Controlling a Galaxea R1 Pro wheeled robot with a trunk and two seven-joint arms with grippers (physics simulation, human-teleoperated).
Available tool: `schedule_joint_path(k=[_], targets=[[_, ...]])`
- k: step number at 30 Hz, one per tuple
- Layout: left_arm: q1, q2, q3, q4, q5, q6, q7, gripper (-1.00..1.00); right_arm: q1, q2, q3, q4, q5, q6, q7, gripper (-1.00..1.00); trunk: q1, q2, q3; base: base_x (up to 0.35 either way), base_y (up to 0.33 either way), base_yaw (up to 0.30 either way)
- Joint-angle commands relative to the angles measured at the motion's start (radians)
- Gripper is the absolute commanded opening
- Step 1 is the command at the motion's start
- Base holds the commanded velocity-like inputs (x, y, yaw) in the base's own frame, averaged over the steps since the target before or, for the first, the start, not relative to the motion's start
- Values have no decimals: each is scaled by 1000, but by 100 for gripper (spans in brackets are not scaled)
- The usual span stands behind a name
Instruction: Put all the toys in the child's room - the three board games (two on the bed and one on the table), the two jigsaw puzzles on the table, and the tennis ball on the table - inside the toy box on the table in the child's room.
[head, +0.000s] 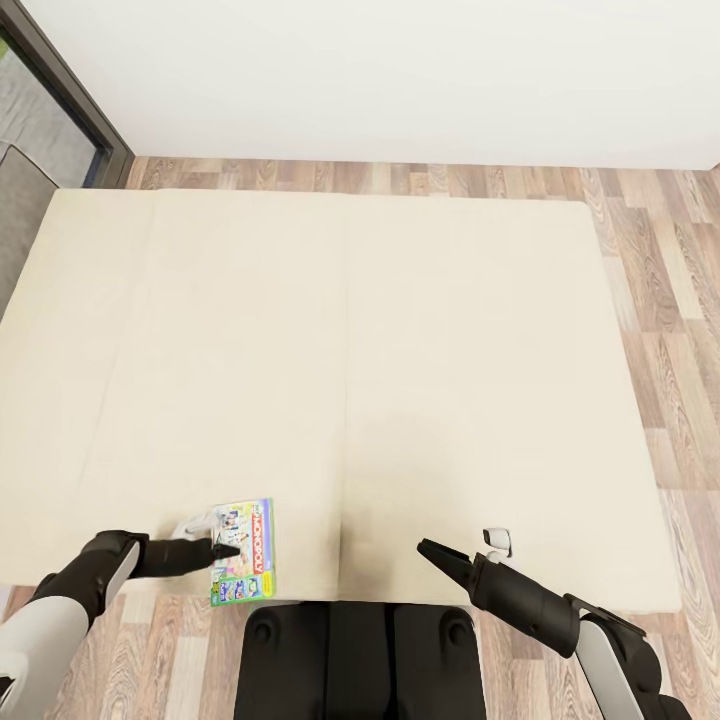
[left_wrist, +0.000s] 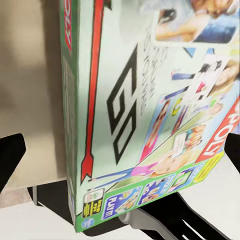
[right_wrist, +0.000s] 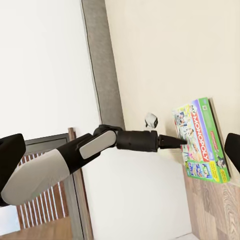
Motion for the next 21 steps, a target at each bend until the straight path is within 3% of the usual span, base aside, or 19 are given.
schedule_joint_path(k=[1, 21], targets=[[0, -1, 8, -1, -6, 1, -6, 100, 0, 0, -1, 0, -3, 6, 1, 100, 1, -1, -1, 0, 0, 0], [0, -6, 5, 0, -5, -25, -5, 100, 0, 1, -1, 0, -4, 6, 1, 100, 1, -1, -8, 0, 0, 0]])
